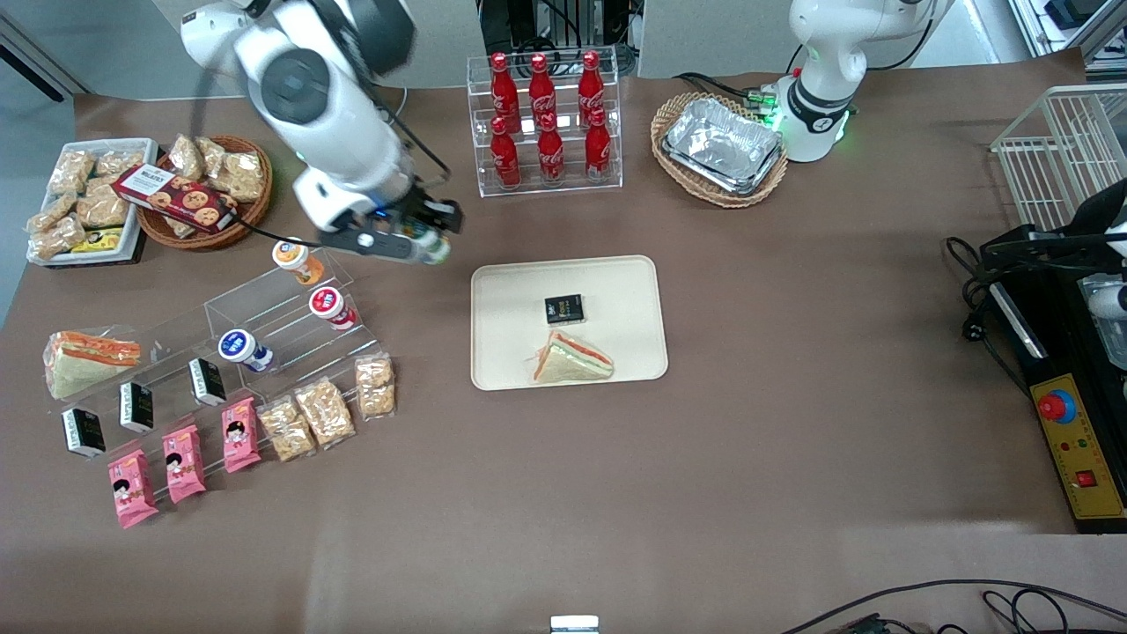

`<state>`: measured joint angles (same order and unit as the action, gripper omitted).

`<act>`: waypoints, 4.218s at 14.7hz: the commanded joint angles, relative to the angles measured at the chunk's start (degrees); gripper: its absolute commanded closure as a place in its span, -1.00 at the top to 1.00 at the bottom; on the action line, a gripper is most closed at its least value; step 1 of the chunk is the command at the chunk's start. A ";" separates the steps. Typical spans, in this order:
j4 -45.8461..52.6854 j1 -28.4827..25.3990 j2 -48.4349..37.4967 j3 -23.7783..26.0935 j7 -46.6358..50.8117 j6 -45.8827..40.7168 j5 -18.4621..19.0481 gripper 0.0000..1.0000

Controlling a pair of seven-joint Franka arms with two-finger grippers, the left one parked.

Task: Place green gum on tray

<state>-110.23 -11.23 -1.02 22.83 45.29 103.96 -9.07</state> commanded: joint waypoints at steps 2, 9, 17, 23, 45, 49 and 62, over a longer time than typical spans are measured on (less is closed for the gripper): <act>-14.55 -6.24 1.71 -0.07 4.09 19.66 -1.65 -0.71; -23.71 -12.85 12.08 -0.24 7.71 41.93 -0.78 -0.72; -22.57 -12.94 18.86 -0.77 7.97 46.51 5.54 -0.72; -20.55 -12.94 21.67 -1.91 15.00 46.42 15.13 0.06; -1.66 3.20 2.09 -1.91 -13.66 4.34 15.31 1.00; -1.65 16.82 -4.41 -2.18 -35.40 -0.59 12.25 1.00; 9.42 16.94 -9.09 -24.76 -50.30 -14.23 9.69 1.00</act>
<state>-103.87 6.76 -12.04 -0.63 -4.66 91.87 1.46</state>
